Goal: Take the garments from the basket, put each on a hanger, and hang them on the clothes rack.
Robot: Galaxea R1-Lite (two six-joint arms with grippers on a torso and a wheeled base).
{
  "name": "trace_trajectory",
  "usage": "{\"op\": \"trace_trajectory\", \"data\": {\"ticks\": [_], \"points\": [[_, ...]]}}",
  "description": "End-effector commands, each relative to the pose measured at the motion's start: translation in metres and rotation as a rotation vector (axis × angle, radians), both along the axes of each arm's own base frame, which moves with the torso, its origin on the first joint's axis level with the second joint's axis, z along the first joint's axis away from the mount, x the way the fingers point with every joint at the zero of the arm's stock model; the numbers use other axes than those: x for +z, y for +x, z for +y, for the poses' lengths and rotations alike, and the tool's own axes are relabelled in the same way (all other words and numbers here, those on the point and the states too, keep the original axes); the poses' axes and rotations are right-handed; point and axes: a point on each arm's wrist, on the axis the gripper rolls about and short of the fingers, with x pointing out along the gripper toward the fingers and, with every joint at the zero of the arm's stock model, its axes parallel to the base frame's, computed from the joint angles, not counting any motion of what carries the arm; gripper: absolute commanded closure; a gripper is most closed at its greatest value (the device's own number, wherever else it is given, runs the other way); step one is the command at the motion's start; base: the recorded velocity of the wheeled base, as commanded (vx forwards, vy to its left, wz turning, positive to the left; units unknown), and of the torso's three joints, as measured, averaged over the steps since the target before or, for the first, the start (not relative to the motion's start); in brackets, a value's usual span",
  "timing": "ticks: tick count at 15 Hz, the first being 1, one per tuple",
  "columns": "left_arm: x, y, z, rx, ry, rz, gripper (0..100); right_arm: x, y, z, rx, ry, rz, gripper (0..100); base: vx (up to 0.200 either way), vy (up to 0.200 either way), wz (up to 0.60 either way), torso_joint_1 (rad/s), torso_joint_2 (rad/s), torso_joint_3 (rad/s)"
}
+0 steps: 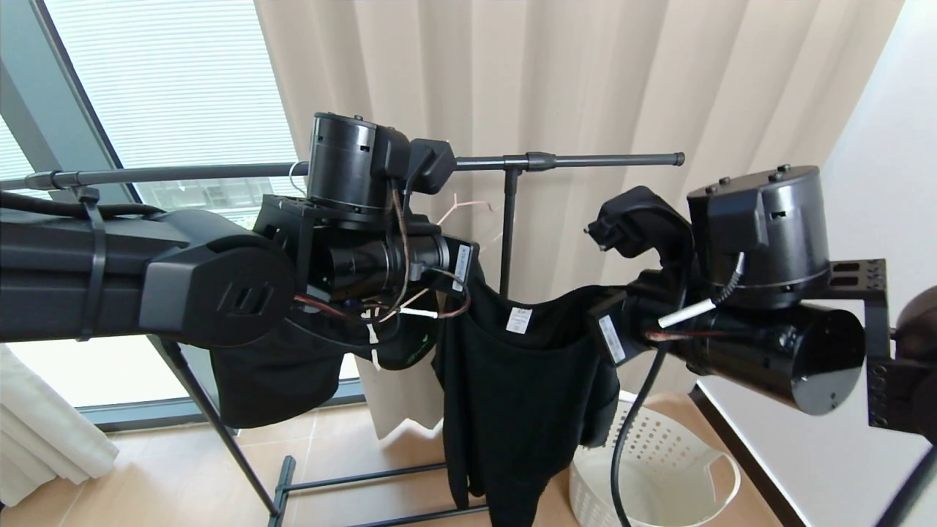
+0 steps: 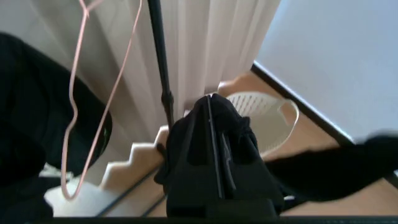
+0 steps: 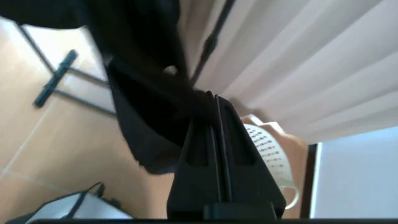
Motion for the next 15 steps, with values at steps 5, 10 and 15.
{"op": "trace_trajectory", "data": {"ticks": [5,10,15], "points": [[-0.017,-0.048,0.017,-0.026,0.108,0.126,100,0.005,0.061,0.031,-0.086,0.013,-0.065,100,0.000,0.000,0.00,0.000,0.00,0.000],[-0.042,-0.082,0.010,-0.089,0.061,0.280,100,0.008,0.079,0.054,-0.068,0.044,-0.097,100,0.000,0.000,0.00,0.000,0.00,0.000],[-0.038,-0.089,-0.010,-0.104,-0.151,0.356,100,0.005,0.074,0.077,-0.015,0.065,-0.098,100,0.000,0.000,0.00,0.000,0.00,0.000]]}}
